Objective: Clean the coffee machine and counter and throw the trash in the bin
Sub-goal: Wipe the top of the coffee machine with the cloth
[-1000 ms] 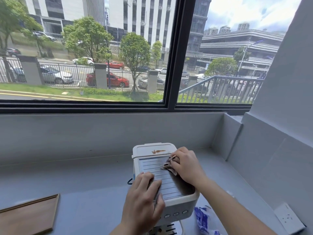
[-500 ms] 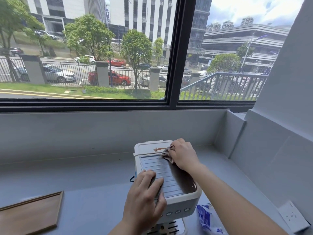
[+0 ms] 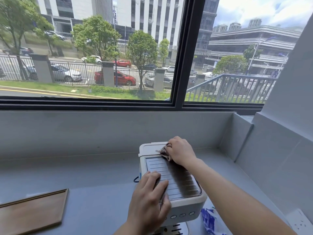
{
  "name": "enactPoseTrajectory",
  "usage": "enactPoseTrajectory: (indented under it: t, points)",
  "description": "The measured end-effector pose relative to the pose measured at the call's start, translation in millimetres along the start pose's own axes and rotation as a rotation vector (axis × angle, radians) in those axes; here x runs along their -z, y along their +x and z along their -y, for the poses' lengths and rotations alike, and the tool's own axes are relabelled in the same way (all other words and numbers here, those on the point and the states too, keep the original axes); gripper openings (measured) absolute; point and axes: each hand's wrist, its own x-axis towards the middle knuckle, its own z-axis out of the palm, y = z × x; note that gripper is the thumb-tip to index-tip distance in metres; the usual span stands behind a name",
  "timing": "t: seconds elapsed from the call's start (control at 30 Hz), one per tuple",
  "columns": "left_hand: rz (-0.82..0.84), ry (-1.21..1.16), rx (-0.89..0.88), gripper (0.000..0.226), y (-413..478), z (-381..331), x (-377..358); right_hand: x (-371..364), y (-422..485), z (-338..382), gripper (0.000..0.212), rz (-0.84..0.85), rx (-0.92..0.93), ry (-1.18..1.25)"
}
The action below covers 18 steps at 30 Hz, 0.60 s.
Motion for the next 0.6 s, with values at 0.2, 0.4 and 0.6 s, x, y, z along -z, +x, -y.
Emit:
enactPoseTrajectory:
  t: [0.2, 0.4, 0.6]
  points:
    - [0.001, 0.0, -0.002, 0.027, 0.1, 0.0, -0.3, -19.7, -21.7, 19.3, 0.029, -0.065, 0.222, 0.012]
    - [0.002, 0.0, 0.011, 0.028, 0.4, -0.4, 0.4, -7.1, 7.9, -7.9, 0.03, -0.051, -0.042, 0.049]
    - [-0.001, -0.004, 0.013, 0.027, -0.2, -1.2, 0.5, -28.7, 5.6, 31.8, 0.045, -0.001, 0.142, 0.065]
